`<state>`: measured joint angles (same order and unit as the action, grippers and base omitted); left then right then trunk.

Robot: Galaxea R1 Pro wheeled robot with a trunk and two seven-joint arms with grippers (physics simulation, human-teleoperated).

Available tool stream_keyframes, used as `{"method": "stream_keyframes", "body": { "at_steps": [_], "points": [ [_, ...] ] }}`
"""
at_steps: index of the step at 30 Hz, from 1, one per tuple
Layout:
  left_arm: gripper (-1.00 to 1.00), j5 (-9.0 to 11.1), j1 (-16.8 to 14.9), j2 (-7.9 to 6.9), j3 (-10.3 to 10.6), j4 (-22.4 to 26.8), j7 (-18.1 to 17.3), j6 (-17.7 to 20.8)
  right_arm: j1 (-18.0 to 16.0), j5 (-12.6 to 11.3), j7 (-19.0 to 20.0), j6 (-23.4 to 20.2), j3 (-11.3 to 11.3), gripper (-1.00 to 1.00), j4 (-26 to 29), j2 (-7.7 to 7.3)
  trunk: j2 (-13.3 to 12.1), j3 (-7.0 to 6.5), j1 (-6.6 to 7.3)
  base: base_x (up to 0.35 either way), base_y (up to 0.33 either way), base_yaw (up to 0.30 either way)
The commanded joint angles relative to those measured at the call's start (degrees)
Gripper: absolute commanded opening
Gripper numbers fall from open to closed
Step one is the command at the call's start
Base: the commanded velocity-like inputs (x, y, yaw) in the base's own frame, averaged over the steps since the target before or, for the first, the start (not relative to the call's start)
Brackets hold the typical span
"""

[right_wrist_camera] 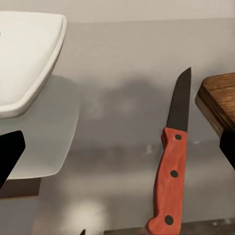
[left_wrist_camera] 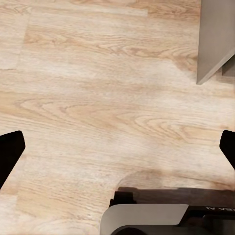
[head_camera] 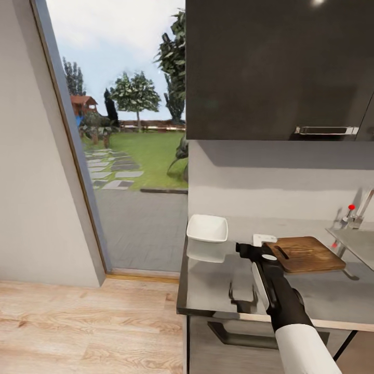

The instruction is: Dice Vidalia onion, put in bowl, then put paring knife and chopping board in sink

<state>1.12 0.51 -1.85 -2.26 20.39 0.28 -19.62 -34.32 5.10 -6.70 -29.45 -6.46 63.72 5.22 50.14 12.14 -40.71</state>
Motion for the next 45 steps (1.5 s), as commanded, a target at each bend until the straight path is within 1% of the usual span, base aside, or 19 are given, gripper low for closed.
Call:
{"method": "stream_keyframes", "body": {
  "at_steps": [1, 12, 18, 21, 22, 23, 27, 35, 40, 45],
  "points": [
    [1.00, 0.1, 0.0, 0.00, 0.0, 0.1, 0.0, -0.1, 0.0, 0.5, 0.1, -0.4, -0.1, 1.00, 0.0, 0.05, 0.1, 0.07, -0.01, 0.002, -0.002, 0.000],
    [1.00, 0.1, 0.0, 0.00, 0.0, 0.1, 0.0, -0.1, 0.0, 0.5, 0.6, -0.3, -0.1, 1.00, -0.1, 0.04, 0.1, 0.07, -0.01, 0.000, 0.000, 0.000],
    [1.00, 0.1, 0.0, 0.00, 0.0, 0.1, 0.0, -0.1, 0.0, 0.6, 3.2, -0.3, -0.4, 1.00, -0.3, -0.06, 0.1, 0.07, -0.01, 0.000, -0.010, 0.000],
    [1.00, 0.1, 0.0, 0.00, 0.0, 0.1, 0.0, -0.1, 0.0, 0.6, 3.7, -0.3, -1.7, 1.00, -0.4, -0.49, 0.1, 0.07, -0.01, 0.000, -0.072, 0.000],
    [1.00, 0.1, 0.0, 0.00, 0.0, 0.1, 0.0, -0.1, 0.0, 0.5, 3.9, -0.3, -2.9, 1.00, -0.4, -0.87, 0.1, 0.07, -0.01, 0.000, -0.087, 0.000],
    [1.00, 0.1, 0.0, 0.00, 0.0, 0.1, 0.0, -0.1, 0.0, 0.5, 4.0, -0.3, -3.5, 1.00, -0.4, -1.13, 0.1, 0.07, -0.01, 0.000, -0.090, 0.000],
    [1.00, 0.1, 0.0, 0.00, 0.0, 0.0, 0.0, -0.1, 0.0, 0.4, 4.1, -0.3, -4.4, 1.00, -0.5, -1.77, 0.1, 0.07, -0.01, 0.000, -0.090, 0.000],
    [1.00, 0.1, 0.0, 0.00, 0.0, -0.1, 0.0, -0.1, 0.0, 0.4, 4.4, -0.3, -4.6, 1.00, -0.5, -1.96, 0.1, 0.07, -0.01, 0.000, -0.168, 0.000],
    [1.00, 0.0, 0.0, 0.00, 0.0, -0.1, 0.0, -0.1, 0.0, 0.4, 7.3, -0.3, -4.6, 1.00, -1.8, -1.97, 0.1, 0.07, -0.01, 0.000, -0.165, 0.000],
    [1.00, 0.0, 0.0, 0.00, 0.0, -0.1, 0.0, -0.2, 0.0, 0.4, 7.7, -0.3, -4.6, 1.00, -2.2, -1.91, 0.1, 0.07, -0.01, 0.000, -0.020, 0.000]
  ]
}}
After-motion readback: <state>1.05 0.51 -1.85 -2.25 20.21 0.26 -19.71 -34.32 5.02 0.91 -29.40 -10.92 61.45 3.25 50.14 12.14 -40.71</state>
